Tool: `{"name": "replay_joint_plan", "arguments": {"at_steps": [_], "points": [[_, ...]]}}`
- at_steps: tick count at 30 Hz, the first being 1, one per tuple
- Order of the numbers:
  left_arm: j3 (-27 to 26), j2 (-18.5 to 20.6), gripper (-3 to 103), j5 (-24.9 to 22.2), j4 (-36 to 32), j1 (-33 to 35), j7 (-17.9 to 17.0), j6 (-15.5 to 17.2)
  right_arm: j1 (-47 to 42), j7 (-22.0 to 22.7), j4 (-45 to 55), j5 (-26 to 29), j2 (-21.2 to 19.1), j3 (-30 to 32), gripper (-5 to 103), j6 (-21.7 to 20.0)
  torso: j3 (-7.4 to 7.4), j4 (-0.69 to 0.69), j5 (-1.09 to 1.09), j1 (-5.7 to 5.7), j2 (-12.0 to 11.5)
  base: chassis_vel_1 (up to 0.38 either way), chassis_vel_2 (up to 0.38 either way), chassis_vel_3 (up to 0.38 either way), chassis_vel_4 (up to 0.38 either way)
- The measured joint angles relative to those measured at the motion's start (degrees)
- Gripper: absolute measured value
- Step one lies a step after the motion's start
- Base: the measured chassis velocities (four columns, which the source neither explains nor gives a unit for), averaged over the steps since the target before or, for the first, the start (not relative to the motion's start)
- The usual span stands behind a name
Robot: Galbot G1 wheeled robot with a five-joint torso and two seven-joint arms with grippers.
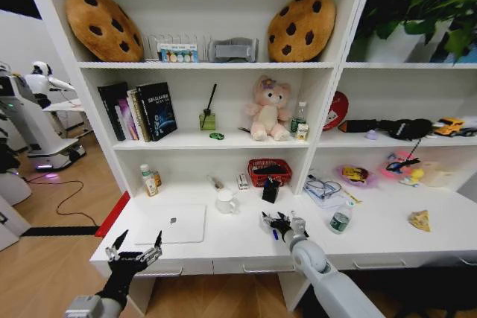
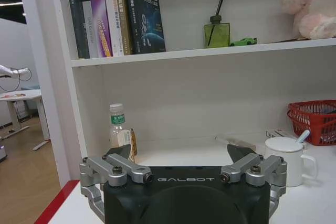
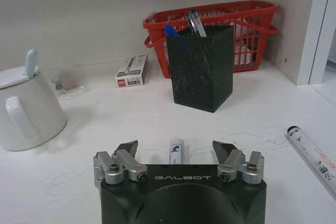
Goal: Organize the objects on the table.
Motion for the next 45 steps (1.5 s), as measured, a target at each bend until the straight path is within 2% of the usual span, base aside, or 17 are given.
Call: {"name": "replay_joint_plan", "arguments": {"at_steps": [6,9,13,15,16,18,22,25,33,35,37,38,40,41,43,44,45], "points": [[0.0,0.0,100,0.0,0.0,0.0,0.0,0.0,0.0,0.0,-0.6,0.0,0.3,-0.2,80,0.0,0.0,0.01,0.0,0.0,0.0,0.0,0.0,0.0,0.0],[0.0,0.0,100,0.0,0.0,0.0,0.0,0.0,0.3,0.1,-1.2,-0.1,0.3,-0.4,68,0.0,0.0,0.01,-0.01,0.0,0.0,0.0,0.0,0.0,0.0],[0.0,0.0,100,0.0,0.0,0.0,0.0,0.0,0.8,-0.3,-2.1,-0.3,0.2,-0.4,60,0.0,0.0,0.0,-0.01,0.0,0.0,0.0,0.0,0.0,0.0],[0.0,0.0,100,0.0,0.0,0.0,0.0,0.0,1.4,-0.3,-2.6,-0.2,0.1,-0.6,49,0.0,0.0,0.01,0.0,0.0,0.0,0.0,0.0,0.0,0.0],[0.0,0.0,100,0.0,0.0,0.0,0.0,0.0,1.4,-0.3,-2.6,-0.2,0.1,-0.6,49,0.0,0.0,0.01,0.0,0.0,0.0,0.0,0.0,0.0,0.0],[0.0,0.0,100,0.0,0.0,0.0,0.0,0.0,1.9,-0.3,-3.0,-0.1,-0.1,-0.8,37,-0.2,0.0,0.01,0.0,0.0,0.0,0.0,0.0,0.0,0.0],[0.0,0.0,100,0.0,0.0,0.0,0.0,0.0,2.2,-0.4,-3.2,0.2,-0.5,-0.9,27,-0.4,0.0,0.01,0.0,0.0,0.0,0.0,0.0,0.0,0.0],[0.0,0.0,100,0.0,0.0,0.0,0.0,0.0,2.3,-0.6,-3.2,0.5,-1.0,-1.0,13,-0.6,0.0,0.01,0.0,0.0,0.0,0.0,0.0,0.0,0.0],[0.0,0.0,100,0.0,0.0,0.0,0.0,0.0,1.7,-1.6,-1.6,2.4,-1.7,0.5,13,0.6,0.0,0.0,0.0,0.0,0.0,0.0,0.0,0.0,0.0],[0.0,0.0,100,0.0,0.0,0.0,0.0,0.0,1.6,-2.8,-0.1,4.4,-1.8,0.9,13,5.5,0.0,0.0,0.01,0.0,0.0,0.0,0.0,0.0,0.0],[0.0,0.0,100,0.0,0.0,0.0,0.0,0.0,2.3,-5.5,1.0,3.8,-1.8,1.9,13,13.0,0.0,0.01,0.0,0.0,0.0,0.0,0.0,0.0,0.0],[0.0,0.0,100,0.0,0.0,0.0,0.0,0.0,2.3,-5.5,1.0,3.8,-1.8,1.9,13,13.0,0.0,0.01,0.0,0.0,0.0,0.0,0.0,0.0,0.0],[0.0,0.0,100,0.0,0.0,0.0,0.0,0.0,4.4,-8.1,-0.2,-0.4,-1.9,2.7,13,20.4,0.0,0.01,-0.01,0.0,0.0,0.0,0.0,0.0,0.0],[0.0,0.0,100,0.0,0.0,0.0,0.0,0.0,4.4,-8.1,-0.2,-0.4,-1.9,2.7,13,20.4,0.0,0.01,-0.01,0.0,0.0,0.0,0.0,0.0,0.0],[0.0,0.0,100,0.0,0.0,0.0,0.0,0.0,7.4,-9.9,-4.6,-5.9,-1.6,3.2,13,27.0,0.0,0.0,-0.01,0.0,0.0,0.0,0.0,0.0,0.0],[0.0,0.0,100,0.0,0.0,0.0,0.0,0.0,7.4,-9.9,-4.6,-5.9,-1.6,3.2,13,27.0,0.0,0.0,-0.01,0.0,0.0,0.0,0.0,0.0,0.0],[0.0,0.0,100,0.0,0.0,0.0,0.0,0.0,8.9,-10.2,-7.1,-7.8,-1.3,3.3,13,29.3,0.0,0.01,0.0,0.0,0.0,0.0,0.0,0.0,0.0]]}}
